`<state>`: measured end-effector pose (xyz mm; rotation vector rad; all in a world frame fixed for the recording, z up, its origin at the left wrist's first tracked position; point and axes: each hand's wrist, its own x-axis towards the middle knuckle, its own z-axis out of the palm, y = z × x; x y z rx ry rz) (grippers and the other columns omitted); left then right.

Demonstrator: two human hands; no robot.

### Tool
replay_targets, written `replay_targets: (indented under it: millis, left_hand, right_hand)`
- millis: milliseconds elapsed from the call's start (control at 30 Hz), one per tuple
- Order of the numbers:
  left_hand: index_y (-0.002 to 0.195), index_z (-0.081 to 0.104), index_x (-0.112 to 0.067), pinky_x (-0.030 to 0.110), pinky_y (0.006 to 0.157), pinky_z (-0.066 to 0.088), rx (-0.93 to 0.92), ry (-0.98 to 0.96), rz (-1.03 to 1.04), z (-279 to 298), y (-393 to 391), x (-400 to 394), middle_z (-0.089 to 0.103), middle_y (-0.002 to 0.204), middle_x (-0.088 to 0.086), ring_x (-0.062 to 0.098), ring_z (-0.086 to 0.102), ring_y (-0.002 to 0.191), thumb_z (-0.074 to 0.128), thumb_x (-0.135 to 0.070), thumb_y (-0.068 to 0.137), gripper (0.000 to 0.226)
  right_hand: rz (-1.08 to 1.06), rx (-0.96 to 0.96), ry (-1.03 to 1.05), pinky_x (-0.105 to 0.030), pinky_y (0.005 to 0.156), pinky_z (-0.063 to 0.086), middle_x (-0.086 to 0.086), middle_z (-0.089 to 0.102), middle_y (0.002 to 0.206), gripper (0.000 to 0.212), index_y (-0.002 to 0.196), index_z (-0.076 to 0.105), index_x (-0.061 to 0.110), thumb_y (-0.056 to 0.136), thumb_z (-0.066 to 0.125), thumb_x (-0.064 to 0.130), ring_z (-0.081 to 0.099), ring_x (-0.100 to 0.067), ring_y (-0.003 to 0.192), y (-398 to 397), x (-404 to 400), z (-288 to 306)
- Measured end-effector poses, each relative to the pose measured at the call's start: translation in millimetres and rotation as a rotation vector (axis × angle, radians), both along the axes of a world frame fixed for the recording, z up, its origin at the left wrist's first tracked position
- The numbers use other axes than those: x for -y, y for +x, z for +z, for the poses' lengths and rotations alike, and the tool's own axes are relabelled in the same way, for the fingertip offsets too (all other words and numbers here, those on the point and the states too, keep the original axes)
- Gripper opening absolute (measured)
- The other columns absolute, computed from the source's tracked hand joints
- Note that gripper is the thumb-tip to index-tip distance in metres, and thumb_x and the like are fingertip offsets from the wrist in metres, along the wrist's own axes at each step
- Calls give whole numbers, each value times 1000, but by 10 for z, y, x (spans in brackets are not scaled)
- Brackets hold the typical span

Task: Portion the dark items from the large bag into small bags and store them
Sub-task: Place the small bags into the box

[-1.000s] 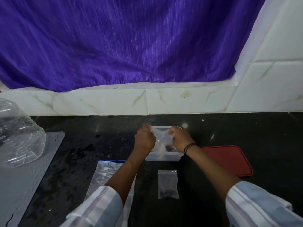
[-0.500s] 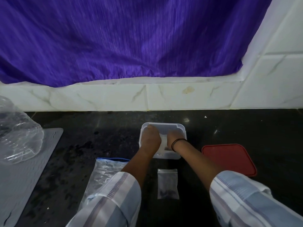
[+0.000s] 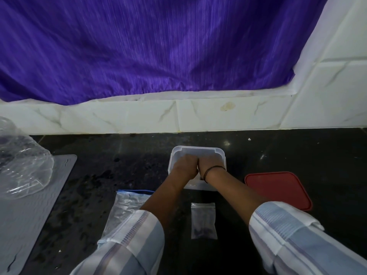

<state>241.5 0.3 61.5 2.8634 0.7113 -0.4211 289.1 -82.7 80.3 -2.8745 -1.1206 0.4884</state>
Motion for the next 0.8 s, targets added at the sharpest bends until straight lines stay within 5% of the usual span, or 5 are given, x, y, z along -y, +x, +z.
replay_targets:
  millis: [233, 467, 567, 700, 800]
  left_hand:
    - [114, 70, -16, 35, 98, 52, 175, 40, -46, -92, -25, -76, 72, 113, 4, 21, 67, 106, 58, -17, 98, 21]
    - [86, 65, -12, 27, 64, 48, 871, -136, -35, 313, -778, 374, 67, 81, 0, 13, 59, 71, 58, -8, 92, 10]
    - [89, 63, -18, 14, 62, 40, 821, -264, 13, 125, -1221, 608, 64, 81, -6, 5, 54, 69, 62, -14, 92, 5]
    - [93, 61, -28, 15, 70, 43, 483, -494, 210, -339, -1459, 750, 59, 87, -13, 8, 60, 82, 67, -16, 88, 14]
    - [108, 64, -21, 20, 80, 50, 490, -608, 313, -466, -1500, 836, 62, 97, -9, 11, 64, 92, 67, -10, 87, 24]
  right_hand:
    - [62, -43, 61, -35, 96, 46, -14, 64, 113, 23, 116, 62, 4, 96, 53, 12, 60, -26, 107, 4, 123, 193]
    - [-83, 62, 865, -24, 62, 45, 1, 60, 85, 8, 84, 60, 14, 91, 62, 17, 57, -12, 74, -409, 869, 149]
    - [-196, -67, 782, -22, 60, 46, 10, 55, 80, 13, 82, 53, 22, 88, 64, 26, 52, -2, 70, -674, 1196, -149]
    - [-314, -294, 503, -27, 72, 47, 4, 63, 96, 30, 104, 50, 21, 85, 67, 36, 63, -17, 89, -923, 1356, -512]
    - [-339, -337, 469, -33, 76, 51, -4, 67, 100, 36, 108, 48, 17, 83, 68, 34, 65, -25, 93, -981, 1336, -643]
